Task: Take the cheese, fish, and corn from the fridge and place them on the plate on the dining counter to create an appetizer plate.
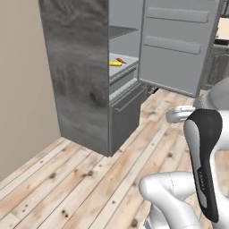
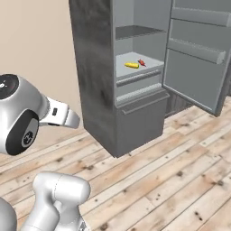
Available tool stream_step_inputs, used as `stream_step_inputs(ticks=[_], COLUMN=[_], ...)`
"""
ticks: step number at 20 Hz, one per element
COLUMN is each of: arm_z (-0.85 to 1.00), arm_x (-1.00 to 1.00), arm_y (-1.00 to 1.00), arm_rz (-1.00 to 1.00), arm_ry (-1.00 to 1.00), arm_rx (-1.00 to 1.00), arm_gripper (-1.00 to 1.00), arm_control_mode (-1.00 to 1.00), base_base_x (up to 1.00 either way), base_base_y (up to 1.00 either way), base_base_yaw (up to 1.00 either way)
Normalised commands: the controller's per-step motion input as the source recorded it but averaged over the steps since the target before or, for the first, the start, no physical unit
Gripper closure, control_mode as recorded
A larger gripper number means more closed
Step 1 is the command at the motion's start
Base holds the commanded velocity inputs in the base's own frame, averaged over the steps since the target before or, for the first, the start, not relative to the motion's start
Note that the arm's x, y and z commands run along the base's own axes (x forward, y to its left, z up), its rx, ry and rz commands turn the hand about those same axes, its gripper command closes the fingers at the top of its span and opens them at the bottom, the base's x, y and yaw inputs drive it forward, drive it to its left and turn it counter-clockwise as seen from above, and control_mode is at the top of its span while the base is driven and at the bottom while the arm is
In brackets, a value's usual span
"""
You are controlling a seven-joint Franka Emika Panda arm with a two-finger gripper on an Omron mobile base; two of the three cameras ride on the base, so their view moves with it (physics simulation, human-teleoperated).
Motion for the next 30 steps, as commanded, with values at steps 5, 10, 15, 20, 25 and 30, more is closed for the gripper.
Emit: stream_step_inputs(ticks=[5, 10, 15, 20, 25, 30], arm_z=[0.00, 0.00, 0.00, 0.00, 0.00, 0.00], arm_x=[0.00, 0.00, 0.00, 0.00, 0.00, 0.00], arm_y=[0.00, 0.00, 0.00, 0.00, 0.00, 0.00], arm_rz=[0.00, 0.00, 0.00, 0.00, 0.00, 0.00], arm_ry=[0.00, 0.00, 0.00, 0.00, 0.00, 0.00], arm_rx=[0.00, 0.00, 0.00, 0.00, 0.00, 0.00], arm_gripper=[-1.00, -1.00, -1.00, -1.00, -1.00, -1.00], arm_control_mode=[1.00, 1.00, 1.00, 1.00, 1.00, 1.00], base_base_x=[0.96, 0.58, 0.27, 0.23, 0.07, 0.07], base_base_y=[-0.26, -0.67, -0.89, -0.83, -0.82, -0.73], base_base_yaw=[0.30, 0.29, 0.30, 0.30, 0.29, 0.27])
